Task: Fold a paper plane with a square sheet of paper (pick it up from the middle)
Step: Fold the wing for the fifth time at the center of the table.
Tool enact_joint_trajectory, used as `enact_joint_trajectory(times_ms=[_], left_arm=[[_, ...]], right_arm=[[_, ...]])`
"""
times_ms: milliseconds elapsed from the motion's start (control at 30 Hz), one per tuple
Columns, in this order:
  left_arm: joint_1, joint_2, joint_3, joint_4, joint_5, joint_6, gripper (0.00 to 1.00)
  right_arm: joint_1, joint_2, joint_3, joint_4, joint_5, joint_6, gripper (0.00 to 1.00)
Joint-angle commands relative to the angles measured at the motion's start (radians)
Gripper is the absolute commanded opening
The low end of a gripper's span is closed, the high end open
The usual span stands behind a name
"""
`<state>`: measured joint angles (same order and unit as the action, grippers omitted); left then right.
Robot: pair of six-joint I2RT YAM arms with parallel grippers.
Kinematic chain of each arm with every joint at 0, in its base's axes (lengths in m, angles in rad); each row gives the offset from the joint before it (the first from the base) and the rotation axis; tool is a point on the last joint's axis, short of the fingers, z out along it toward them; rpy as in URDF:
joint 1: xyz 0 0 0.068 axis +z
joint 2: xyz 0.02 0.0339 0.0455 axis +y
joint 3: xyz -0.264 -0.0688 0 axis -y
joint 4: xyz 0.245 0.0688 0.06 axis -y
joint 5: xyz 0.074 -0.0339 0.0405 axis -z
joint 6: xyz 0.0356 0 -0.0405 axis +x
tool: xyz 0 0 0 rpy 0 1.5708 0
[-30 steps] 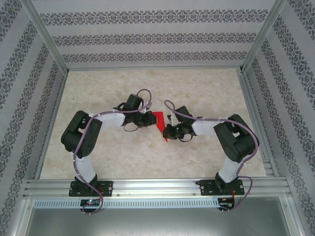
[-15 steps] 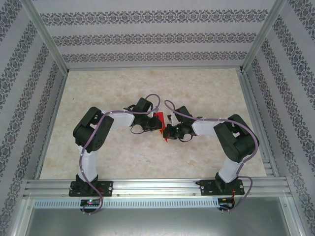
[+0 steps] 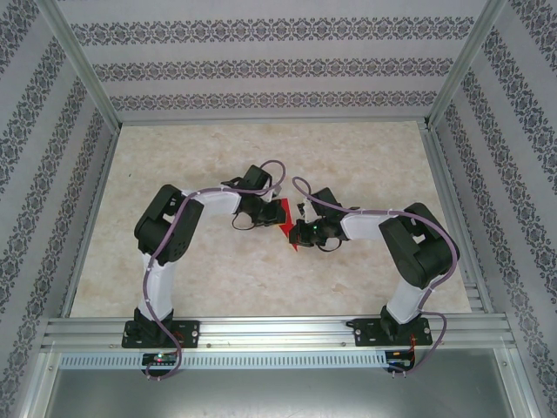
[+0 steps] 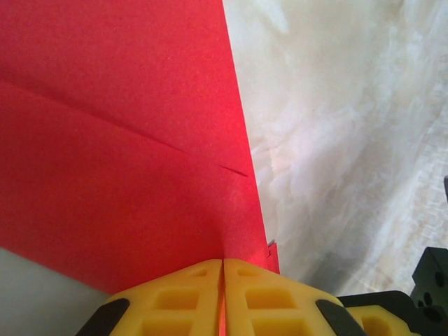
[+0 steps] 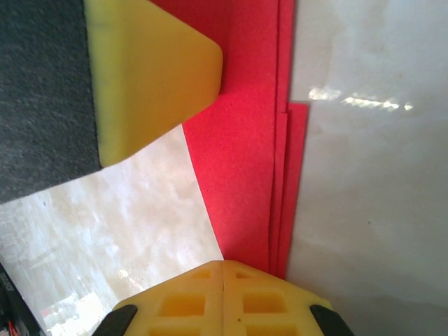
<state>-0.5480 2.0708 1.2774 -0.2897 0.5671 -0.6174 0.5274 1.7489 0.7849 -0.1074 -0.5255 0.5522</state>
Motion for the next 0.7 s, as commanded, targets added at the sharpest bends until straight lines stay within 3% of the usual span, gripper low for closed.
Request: enact_joint_trajectory(times_ms=[0, 167, 433, 667], left_arm=[[0.101, 0.056, 0.008, 0.035, -0.086, 0.058, 0.12], [0.171, 0.073, 0.035, 0.078, -0.053, 0.063, 0.14], [0.226, 0.094, 0.137, -0.012, -0.074, 0.108, 0.18], [0.227, 0.015, 0.191, -0.157, -0.152, 0.109, 0.34]], right_arm=[[-0.017, 0.030, -0.058, -0.154, 0.093, -0.007, 0.03], [-0.018, 0.035, -0.058, -0.140, 0.083, -0.001, 0.02], [-0.015, 0.031, -0.035, -0.120, 0.064, 0.014, 0.03], [-0.007, -0.048, 0.044, -0.075, 0.039, 0.068, 0.14]])
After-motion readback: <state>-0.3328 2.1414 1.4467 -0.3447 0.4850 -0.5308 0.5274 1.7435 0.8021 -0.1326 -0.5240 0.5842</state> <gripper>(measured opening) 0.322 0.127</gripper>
